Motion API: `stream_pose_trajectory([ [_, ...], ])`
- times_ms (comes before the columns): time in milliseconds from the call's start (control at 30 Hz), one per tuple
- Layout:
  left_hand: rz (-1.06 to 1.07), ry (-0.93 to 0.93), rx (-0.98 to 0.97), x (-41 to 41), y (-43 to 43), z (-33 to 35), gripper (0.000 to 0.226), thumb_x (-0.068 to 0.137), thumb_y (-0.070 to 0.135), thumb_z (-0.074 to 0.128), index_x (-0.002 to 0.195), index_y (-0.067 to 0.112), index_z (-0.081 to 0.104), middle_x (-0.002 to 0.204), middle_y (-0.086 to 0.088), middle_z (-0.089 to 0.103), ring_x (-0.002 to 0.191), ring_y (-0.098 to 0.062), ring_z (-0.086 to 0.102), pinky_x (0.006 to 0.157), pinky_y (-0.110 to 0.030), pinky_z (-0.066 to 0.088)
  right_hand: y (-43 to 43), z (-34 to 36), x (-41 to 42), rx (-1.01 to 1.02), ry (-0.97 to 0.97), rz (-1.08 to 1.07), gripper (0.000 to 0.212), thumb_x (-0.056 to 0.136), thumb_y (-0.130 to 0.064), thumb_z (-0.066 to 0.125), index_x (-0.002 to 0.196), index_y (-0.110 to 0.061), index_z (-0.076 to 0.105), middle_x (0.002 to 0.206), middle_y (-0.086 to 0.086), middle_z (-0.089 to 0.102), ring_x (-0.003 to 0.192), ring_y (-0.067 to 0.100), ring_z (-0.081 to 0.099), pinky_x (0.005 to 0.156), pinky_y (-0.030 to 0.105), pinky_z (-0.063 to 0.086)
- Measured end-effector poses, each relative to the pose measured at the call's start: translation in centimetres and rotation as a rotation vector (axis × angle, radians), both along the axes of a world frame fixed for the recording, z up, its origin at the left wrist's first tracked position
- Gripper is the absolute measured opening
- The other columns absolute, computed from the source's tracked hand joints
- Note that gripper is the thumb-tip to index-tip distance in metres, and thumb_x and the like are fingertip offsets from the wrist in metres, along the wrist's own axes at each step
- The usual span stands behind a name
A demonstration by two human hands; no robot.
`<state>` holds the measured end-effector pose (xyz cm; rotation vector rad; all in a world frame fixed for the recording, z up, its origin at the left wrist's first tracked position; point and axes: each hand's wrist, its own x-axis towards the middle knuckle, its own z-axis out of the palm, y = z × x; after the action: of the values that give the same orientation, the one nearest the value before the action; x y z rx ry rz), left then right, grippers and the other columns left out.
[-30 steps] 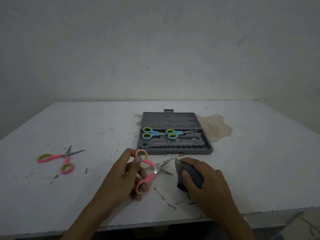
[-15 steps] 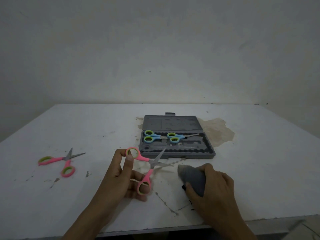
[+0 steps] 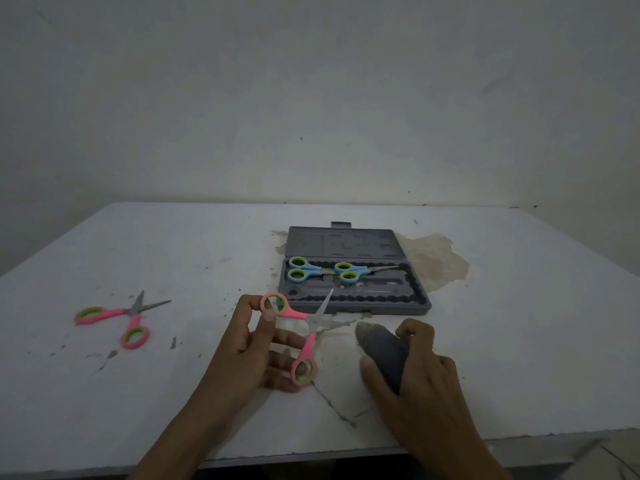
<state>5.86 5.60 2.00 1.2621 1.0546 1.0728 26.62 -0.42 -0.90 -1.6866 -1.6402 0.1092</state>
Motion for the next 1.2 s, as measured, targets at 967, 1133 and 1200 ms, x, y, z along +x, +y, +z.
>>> stream_pose_trajectory([
  [967,0.126,-0.001,0.089,-0.3,-0.6,-0.7,0.013,0.100,0.031,0.041,0.103,0.025,0.052,0.079,-0.014,0.076,0.060,-0.045,0.069,0.055,-0.046,0.060,1.6,-0.4,-3.3,0.248,-0.164,0.039,0.042,0.081,-0.041,0.053,0.121,-0.031,0.061,0.095,0.006,0.064,0.078,0.025,0.055,0.058,0.029,0.045],
  [1133,0.122,0.010,0.101,-0.1,-0.8,-0.7,0.013,0.101,0.030,0.040,0.102,0.028,0.053,0.078,-0.011,0.076,0.058,-0.041,0.070,0.051,-0.040,0.060,1.0,-0.3,-4.0,0.287,-0.251,0.059,0.041,0.082,-0.042,0.055,0.118,-0.026,0.068,0.100,0.006,0.063,0.088,0.019,0.049,0.069,0.025,0.037],
  [1200,0.131,-0.015,0.097,-0.2,-1.0,-0.5,0.013,0.101,0.031,0.040,0.102,0.025,0.052,0.078,-0.013,0.076,0.058,-0.043,0.069,0.050,-0.041,0.059,1.0,-0.6,-3.8,0.243,-0.242,0.045,0.042,0.082,-0.042,0.053,0.120,-0.030,0.065,0.099,0.005,0.063,0.084,0.021,0.052,0.066,0.026,0.037],
])
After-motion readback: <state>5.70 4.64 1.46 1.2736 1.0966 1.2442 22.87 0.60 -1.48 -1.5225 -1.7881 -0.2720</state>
